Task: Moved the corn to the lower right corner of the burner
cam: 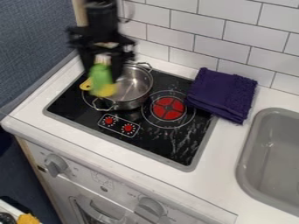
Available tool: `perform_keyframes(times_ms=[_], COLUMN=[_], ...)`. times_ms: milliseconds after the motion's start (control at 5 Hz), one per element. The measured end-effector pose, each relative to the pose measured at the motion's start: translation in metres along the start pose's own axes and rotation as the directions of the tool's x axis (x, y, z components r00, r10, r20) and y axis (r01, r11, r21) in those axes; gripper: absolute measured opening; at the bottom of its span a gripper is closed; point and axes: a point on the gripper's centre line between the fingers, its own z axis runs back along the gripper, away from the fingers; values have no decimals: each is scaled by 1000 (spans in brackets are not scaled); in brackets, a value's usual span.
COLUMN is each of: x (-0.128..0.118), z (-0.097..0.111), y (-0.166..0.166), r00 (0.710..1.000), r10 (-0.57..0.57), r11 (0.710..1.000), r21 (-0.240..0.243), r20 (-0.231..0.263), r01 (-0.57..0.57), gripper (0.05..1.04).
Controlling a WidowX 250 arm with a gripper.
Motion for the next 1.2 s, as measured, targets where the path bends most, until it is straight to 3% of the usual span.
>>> perform_keyframes(times_ms=[200, 400, 600, 800, 1000, 1200], x=[22, 32, 35, 32, 18, 12], z=[-1, -33, -54, -59, -62, -61], y=[-45, -96, -116, -118, -122, -122], r00=[996, 977, 956, 945, 929, 935], r10=[-94, -200, -273, -305, -341, -328], r11=[985, 944, 929, 928, 930, 934], r21=[-147, -281, -290, -260, -197, -191], r20=[6, -70, -112, -120, -143, -133], r01=[93, 173, 231, 266, 311, 301], gripper=[646, 646, 645, 646, 645, 691])
